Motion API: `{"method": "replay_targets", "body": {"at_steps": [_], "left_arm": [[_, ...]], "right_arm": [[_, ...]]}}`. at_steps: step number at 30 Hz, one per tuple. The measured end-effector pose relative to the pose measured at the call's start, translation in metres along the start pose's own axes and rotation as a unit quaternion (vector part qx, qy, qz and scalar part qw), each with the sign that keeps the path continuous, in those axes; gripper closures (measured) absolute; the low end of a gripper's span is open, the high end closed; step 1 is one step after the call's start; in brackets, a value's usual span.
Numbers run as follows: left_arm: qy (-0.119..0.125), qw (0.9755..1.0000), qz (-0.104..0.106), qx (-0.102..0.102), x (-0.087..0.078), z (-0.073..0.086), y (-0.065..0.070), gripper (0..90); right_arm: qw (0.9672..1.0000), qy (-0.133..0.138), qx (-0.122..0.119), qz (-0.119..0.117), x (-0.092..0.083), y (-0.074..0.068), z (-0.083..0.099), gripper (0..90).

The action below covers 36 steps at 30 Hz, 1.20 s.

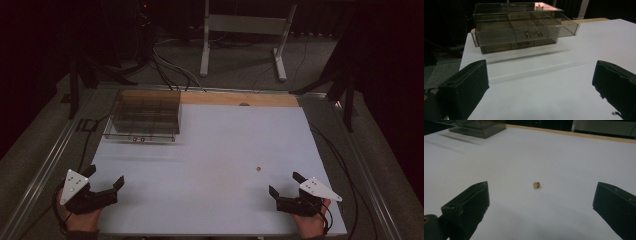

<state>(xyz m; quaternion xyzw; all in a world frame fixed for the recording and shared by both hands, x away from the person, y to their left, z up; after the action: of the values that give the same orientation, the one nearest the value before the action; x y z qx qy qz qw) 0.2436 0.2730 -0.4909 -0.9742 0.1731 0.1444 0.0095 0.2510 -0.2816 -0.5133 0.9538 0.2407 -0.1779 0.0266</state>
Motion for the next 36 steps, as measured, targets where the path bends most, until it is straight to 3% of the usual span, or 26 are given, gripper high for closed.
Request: {"method": "replay_targets", "body": {"at_steps": [3, 7, 13, 17, 23, 36], "left_arm": [[0.003, 0.9999, 0.002, -0.010, 0.000, -0.001, -0.001, 1.3], [0.001, 1.0000, 0.005, -0.003, 0.002, -0.002, 0.004, 1.3], [0.000, 0.9993, 0.038, 0.003, 0.008, -0.005, 0.012, 1.6], [0.000, 0.9990, 0.040, 0.020, 0.010, -0.008, 0.016, 1.7], [-0.019, 0.9987, 0.042, 0.021, 0.015, -0.021, 0.021, 1.6], [-0.029, 0.9974, 0.058, 0.031, 0.039, -0.039, 0.036, 1.7]], "right_arm": [[1.0000, 0.000, -0.003, 0.005, 0.000, 0.001, 0.000, 1.1], [1.0000, -0.001, 0.004, 0.008, 0.000, 0.003, 0.001, 1.1], [0.9999, 0.000, 0.006, 0.015, -0.001, 0.005, 0.001, 1.1], [0.9998, -0.002, 0.009, 0.017, 0.000, 0.005, 0.002, 1.1], [0.9998, -0.002, 0.008, 0.017, 0.000, 0.004, 0.002, 1.1], [0.9998, -0.004, 0.007, 0.020, 0.001, 0.005, 0.003, 1.1]]}}
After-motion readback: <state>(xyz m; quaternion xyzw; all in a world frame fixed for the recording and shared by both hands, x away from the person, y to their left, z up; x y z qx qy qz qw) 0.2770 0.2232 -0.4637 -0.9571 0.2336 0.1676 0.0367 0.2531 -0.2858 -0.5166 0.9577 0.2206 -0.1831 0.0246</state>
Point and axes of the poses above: each handheld gripper's, and its own axes: x roughly forward along the jaws, z roughly out of its underside, y roughly to its right, the point moved 4 cm from there along x, roughly forward along the jaws, and after that the axes turned 4 degrees about y, right-handed, at the moved point
